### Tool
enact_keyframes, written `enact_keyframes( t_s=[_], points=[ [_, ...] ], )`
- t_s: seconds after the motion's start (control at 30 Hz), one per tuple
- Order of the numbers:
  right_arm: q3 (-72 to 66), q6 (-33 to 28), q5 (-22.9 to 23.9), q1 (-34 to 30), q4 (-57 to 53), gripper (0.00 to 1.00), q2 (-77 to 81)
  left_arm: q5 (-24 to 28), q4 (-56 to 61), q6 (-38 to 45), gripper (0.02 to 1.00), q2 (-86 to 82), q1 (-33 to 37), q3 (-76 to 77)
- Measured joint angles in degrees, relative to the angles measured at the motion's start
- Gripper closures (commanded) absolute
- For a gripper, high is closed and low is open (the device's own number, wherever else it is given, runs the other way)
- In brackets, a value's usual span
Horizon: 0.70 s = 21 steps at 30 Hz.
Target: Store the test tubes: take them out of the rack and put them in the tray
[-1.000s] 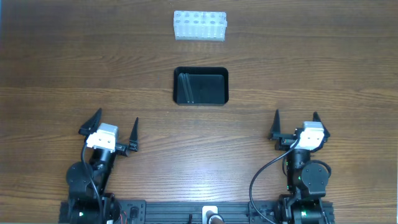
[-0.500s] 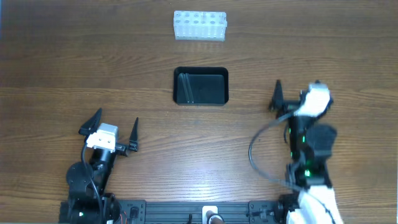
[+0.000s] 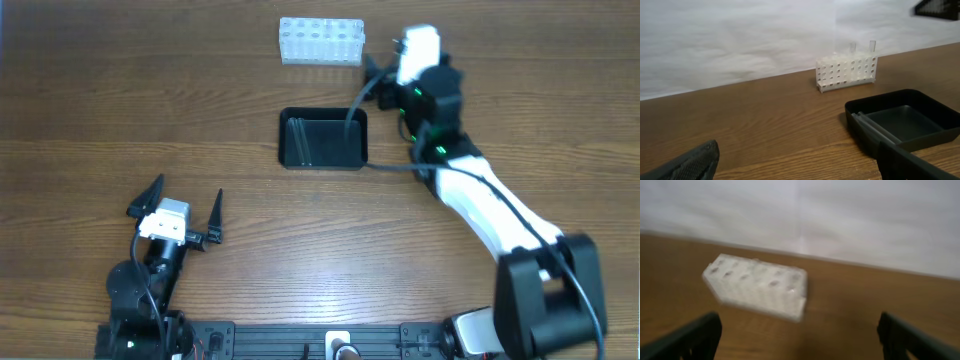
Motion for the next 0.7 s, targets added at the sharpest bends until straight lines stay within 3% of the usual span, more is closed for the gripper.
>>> enact_keyframes(
  t_s=[0.3,0.7],
  points=[
    [22.1,0.5,-0.5,5.3,-14.1,0.012,17.0,0.0,0.0,0.0,0.020,0.0,0.0,0.0],
    [41.0,3.1,-0.6,6.1,-22.0,0.007,30.8,0.0,0.0,0.0,0.018,0.0,0.0,0.0]
  ],
)
